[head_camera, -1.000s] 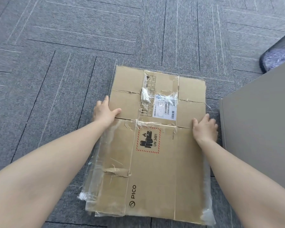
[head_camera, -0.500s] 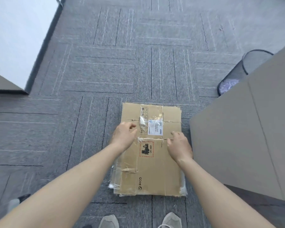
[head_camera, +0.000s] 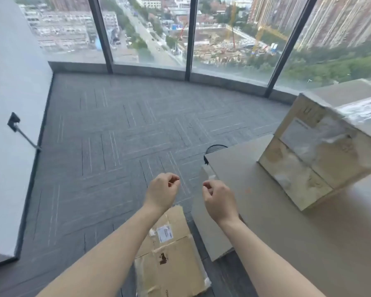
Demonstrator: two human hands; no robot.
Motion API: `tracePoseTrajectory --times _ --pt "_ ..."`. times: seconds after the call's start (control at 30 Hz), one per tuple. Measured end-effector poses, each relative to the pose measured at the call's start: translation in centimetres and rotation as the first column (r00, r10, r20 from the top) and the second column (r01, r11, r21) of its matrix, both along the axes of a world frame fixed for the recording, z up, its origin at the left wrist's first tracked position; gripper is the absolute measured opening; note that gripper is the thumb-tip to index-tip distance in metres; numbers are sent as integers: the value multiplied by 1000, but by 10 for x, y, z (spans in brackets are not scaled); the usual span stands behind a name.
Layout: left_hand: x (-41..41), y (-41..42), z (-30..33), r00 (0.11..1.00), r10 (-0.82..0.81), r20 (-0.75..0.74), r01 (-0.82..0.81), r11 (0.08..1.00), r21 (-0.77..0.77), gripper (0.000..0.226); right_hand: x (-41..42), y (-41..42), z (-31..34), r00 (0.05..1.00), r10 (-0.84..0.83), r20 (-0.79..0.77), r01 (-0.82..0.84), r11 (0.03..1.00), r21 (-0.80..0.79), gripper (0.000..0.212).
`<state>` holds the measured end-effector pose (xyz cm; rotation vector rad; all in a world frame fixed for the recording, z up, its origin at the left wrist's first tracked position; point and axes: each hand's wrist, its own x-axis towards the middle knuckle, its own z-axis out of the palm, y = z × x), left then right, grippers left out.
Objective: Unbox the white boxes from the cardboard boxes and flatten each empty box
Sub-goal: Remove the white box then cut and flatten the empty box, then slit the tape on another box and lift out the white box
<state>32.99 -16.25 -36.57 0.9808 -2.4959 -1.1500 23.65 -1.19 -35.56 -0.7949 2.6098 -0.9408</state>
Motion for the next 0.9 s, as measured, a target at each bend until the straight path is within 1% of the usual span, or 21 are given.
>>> tracePoseTrajectory --times 0.1,0.2,0.33,0.43,0.47,0.53,0.6,0.63,0.67,0.77,0.83,0.87,0.9 --pt "-39 24 61 995 -84 -57 83 996 -21 18 -24 40 65 989 -143 -37 139 985 -104 24" --pt "-83 58 102 980 -160 -116 159 987 -17 18 -51 87 104 957 -281 -78 260 944 -205 25" --pt "-136 110 140 956 -227 -184 236 971 30 21 -84 150 137 883 -454 -122 390 852 -350 17" --pt "-170 147 164 940 -249 -235 285 949 135 24 -110 198 157 812 -573 -110 467 751 -466 18" --pt "-181 156 170 932 -249 -263 299 938 173 25 -121 212 161 787 -610 -88 493 708 -506 19" --pt "-204 176 180 917 -228 -327 323 906 274 19 -145 238 164 740 -672 -24 545 620 -564 22" --pt "-228 190 185 916 -171 -362 314 868 385 15 -167 257 161 710 -703 53 601 565 -565 29" --pt "-240 194 184 920 -142 -366 302 851 428 18 -177 265 158 700 -707 103 632 545 -551 35" --pt "-253 195 181 925 -132 -357 295 843 451 24 -185 271 154 697 -699 159 657 534 -532 41" --pt "-288 188 175 937 -106 -333 264 840 474 58 -201 279 146 698 -640 322 703 526 -479 60" --pt "-312 180 172 940 -51 -338 226 834 503 80 -209 278 144 694 -596 404 716 518 -467 69" --pt "-323 178 174 934 -28 -356 223 825 520 83 -214 276 143 688 -578 438 724 506 -469 73" --pt "-334 172 174 931 -8 -364 217 814 539 78 -218 273 143 680 -563 470 732 490 -473 77"
